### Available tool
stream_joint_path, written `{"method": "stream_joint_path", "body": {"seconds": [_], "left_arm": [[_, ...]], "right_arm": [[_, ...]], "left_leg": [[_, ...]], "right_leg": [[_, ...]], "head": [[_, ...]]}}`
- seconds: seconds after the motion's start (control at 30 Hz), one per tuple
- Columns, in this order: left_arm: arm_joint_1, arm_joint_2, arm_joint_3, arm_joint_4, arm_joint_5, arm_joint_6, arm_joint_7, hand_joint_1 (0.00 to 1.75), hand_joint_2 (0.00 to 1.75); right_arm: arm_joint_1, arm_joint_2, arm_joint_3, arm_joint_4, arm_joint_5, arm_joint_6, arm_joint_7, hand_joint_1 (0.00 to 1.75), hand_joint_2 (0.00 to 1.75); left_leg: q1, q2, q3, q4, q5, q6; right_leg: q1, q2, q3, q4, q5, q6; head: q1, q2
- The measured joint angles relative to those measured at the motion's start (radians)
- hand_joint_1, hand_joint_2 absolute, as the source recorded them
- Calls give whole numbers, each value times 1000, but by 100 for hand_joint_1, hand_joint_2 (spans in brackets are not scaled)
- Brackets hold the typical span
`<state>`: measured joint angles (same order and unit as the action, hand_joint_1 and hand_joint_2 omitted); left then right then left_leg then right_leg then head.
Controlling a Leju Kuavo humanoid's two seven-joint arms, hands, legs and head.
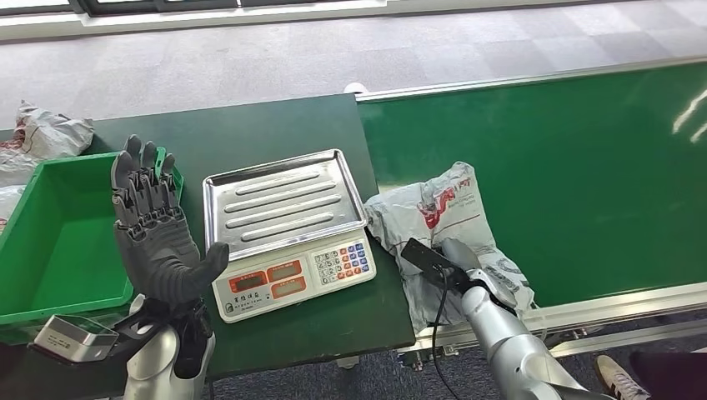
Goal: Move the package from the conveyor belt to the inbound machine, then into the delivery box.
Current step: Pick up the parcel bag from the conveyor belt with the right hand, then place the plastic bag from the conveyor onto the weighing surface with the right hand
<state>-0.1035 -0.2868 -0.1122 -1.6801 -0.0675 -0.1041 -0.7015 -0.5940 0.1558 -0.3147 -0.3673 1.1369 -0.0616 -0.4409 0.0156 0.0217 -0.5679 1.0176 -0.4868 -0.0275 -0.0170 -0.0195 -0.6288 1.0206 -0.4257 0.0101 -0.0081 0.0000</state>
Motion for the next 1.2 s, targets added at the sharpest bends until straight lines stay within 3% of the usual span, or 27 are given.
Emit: {"method": "stream_joint_path", "body": {"seconds": [0.07,0.33,0.7,1.2], "left_arm": [[0,0,5,-6,0,1,0,0,175],[6,0,9,-25,4,14,0,0,175],[5,-1,-17,-20,27,29,0,0,175],[-6,0,-67,5,52,38,0,0,175]], "right_arm": [[18,29,22,-87,-41,-54,-56,175,175],[110,117,242,-518,-165,-220,56,175,175],[203,161,399,-834,-261,-481,115,175,175],[157,185,489,-853,-312,-486,125,175,175]], "left_leg": [[0,2,-1,0,0,0],[1,1,1,0,1,-1],[0,0,1,0,1,-1],[0,0,1,0,1,-1]], "right_leg": [[0,1,-2,0,0,0],[1,2,-5,2,0,0],[0,1,-5,1,0,0],[0,1,-5,1,0,0]], "head": [[0,0],[0,0],[0,0],[0,0]]}}
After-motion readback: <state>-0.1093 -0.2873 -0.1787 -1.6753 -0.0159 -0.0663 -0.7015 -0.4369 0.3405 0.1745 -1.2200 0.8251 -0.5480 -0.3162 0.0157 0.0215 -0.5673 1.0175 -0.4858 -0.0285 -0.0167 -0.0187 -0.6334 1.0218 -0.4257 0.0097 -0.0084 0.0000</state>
